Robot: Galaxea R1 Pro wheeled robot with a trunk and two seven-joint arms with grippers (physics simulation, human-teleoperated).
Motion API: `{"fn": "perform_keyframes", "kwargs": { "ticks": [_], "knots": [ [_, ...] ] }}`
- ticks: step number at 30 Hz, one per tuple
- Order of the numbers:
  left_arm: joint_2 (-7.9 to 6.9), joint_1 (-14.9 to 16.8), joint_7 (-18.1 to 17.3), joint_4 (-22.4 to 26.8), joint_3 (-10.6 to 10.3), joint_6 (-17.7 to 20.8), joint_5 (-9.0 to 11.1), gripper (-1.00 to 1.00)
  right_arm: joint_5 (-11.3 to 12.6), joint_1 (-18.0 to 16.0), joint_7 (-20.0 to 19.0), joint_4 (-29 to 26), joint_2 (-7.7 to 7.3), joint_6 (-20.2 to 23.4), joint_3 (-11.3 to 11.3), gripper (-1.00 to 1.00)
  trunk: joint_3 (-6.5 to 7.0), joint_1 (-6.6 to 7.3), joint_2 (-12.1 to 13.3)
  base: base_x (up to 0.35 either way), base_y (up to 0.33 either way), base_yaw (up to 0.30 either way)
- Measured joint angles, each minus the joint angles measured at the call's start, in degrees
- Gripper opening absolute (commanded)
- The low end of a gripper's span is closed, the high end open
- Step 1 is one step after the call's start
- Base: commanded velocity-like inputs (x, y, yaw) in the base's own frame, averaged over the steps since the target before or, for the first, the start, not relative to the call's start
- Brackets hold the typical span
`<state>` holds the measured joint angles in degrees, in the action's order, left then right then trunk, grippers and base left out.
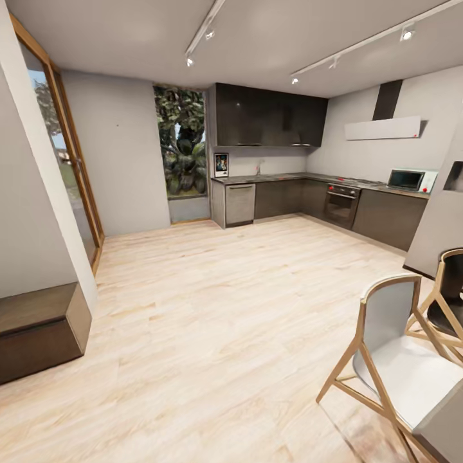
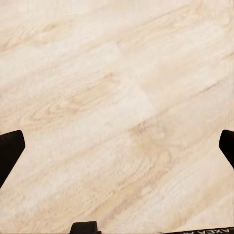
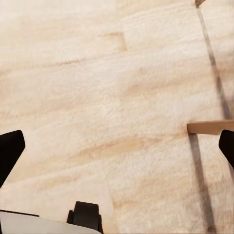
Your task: Pick up the poster from the kitchen countertop and hang it on one of the wall nails in the kitchen.
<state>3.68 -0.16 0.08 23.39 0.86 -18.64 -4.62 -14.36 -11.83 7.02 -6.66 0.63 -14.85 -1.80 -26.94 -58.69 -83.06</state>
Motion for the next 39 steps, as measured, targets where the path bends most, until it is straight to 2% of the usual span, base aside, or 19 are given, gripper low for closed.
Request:
{"fn": "perform_keyframes", "kwargs": {
  "ticks": [39],
  "knots": [
    [0.00,0.00,0.00,0.00,0.00,-0.09,0.00,1.00,-0.01,0.00,0.00,0.00,-0.02,0.00,-0.12,1.00,0.00,0.00,0.00,0.319,0.138,0.000]
  ]
}}
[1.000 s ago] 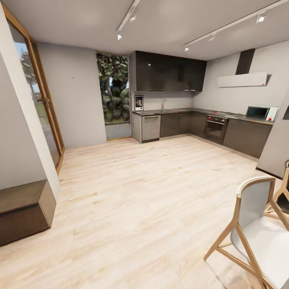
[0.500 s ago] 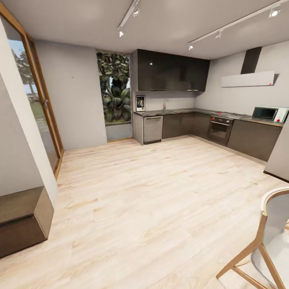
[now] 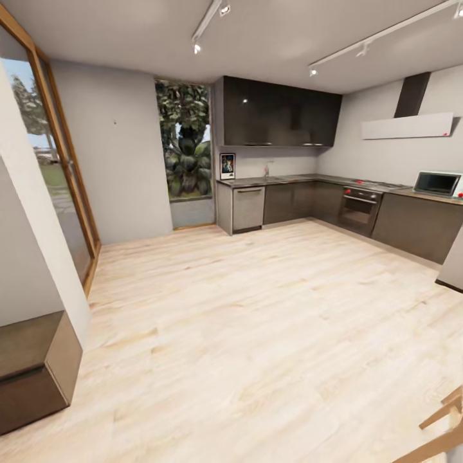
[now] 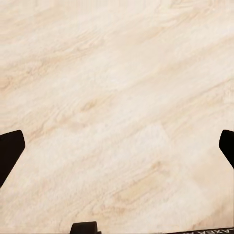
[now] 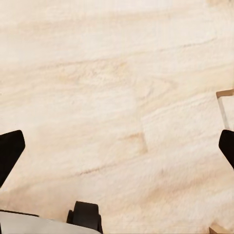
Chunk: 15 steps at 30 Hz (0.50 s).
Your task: Pick up the poster from the kitchen countertop and hang it on one of the wall nails in the kitchen.
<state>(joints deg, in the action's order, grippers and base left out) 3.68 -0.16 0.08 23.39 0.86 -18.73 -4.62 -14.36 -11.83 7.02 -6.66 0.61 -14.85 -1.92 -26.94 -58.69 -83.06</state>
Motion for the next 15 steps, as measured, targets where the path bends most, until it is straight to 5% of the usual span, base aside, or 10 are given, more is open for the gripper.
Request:
{"fn": "perform_keyframes", "kwargs": {
  "ticks": [15],
  "knots": [
    [0.00,0.00,0.00,0.00,0.00,-0.09,-0.02,1.00,0.00,0.00,0.01,0.00,0.00,0.00,0.00,1.00,0.00,0.00,0.00,0.322,0.114,0.000]
  ]
}}
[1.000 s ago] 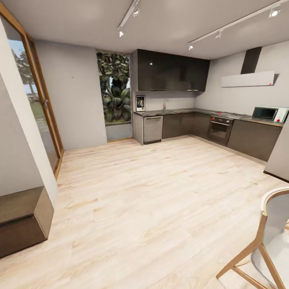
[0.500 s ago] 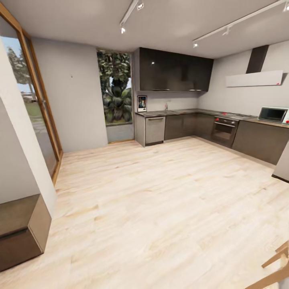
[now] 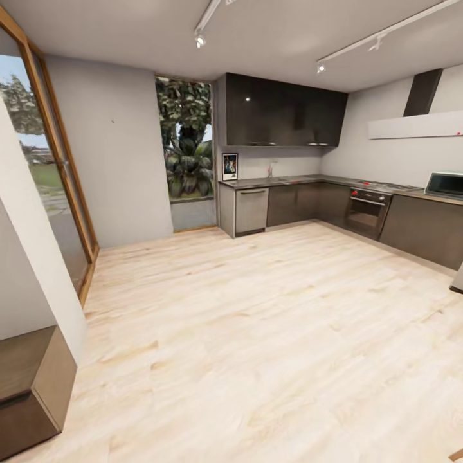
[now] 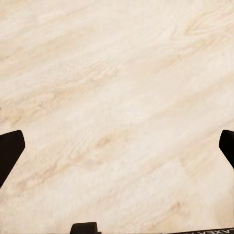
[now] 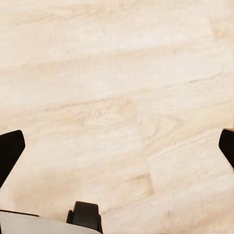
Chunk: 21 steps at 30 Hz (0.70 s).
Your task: Pick up the poster from the kitchen countertop and hang it on one of the wall nails in the kitchen.
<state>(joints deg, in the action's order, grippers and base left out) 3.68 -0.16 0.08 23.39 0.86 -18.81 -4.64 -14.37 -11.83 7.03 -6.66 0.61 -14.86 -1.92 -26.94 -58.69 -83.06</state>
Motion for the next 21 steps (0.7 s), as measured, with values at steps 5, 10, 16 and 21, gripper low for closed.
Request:
{"fn": "perform_keyframes", "kwargs": {
  "ticks": [5,10,16,21],
  "knots": [
    [0.00,0.00,0.00,0.00,0.00,0.00,-0.01,1.00,0.00,0.00,0.00,0.00,0.00,0.00,0.01,1.00,0.00,0.00,0.00,0.335,0.013,0.000],
    [0.00,0.00,-0.05,0.00,-0.01,0.00,0.00,1.00,0.00,0.00,0.01,0.00,0.00,0.00,0.05,1.00,0.00,0.00,0.00,0.336,0.003,0.000],
    [0.00,0.00,-0.05,0.00,-0.01,0.00,-0.03,1.00,0.00,0.00,0.01,0.00,0.00,0.00,0.08,1.00,0.00,0.00,0.00,0.336,0.000,0.000],
    [0.00,0.00,-0.06,0.00,0.00,0.00,-0.03,1.00,0.00,0.00,0.00,0.00,0.00,0.00,0.06,1.00,0.00,0.00,0.00,0.337,0.042,0.000]
  ]
}}
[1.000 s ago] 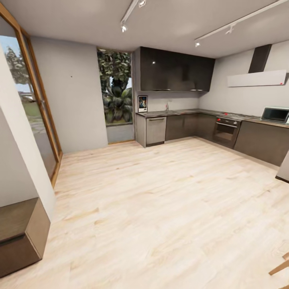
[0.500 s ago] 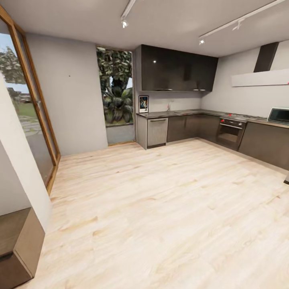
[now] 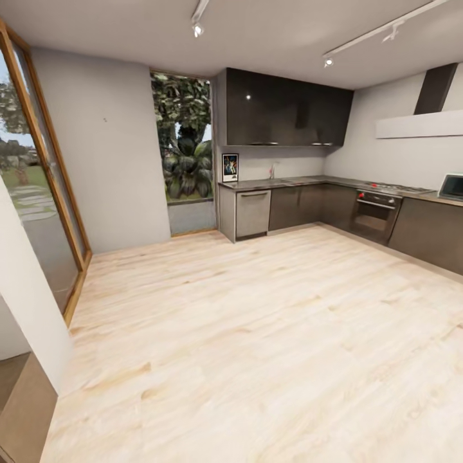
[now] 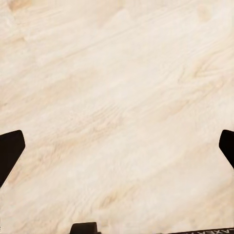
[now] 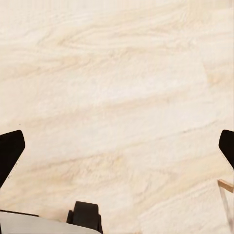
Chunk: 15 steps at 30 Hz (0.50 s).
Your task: Pick up the poster from the kitchen countertop and hang it on one of the wall nails in the kitchen.
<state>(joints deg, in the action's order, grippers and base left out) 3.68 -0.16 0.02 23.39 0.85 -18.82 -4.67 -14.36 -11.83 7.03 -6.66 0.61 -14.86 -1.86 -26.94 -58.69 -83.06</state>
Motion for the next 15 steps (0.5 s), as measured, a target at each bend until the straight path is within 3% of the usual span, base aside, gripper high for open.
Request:
{"fn": "perform_keyframes", "kwargs": {
  "ticks": [15],
  "knots": [
    [0.00,0.00,-0.02,0.00,0.00,0.00,-0.03,1.00,0.00,0.00,0.00,0.00,0.00,0.00,-0.02,1.00,0.00,0.00,0.00,0.336,0.088,0.000]
  ]
}}
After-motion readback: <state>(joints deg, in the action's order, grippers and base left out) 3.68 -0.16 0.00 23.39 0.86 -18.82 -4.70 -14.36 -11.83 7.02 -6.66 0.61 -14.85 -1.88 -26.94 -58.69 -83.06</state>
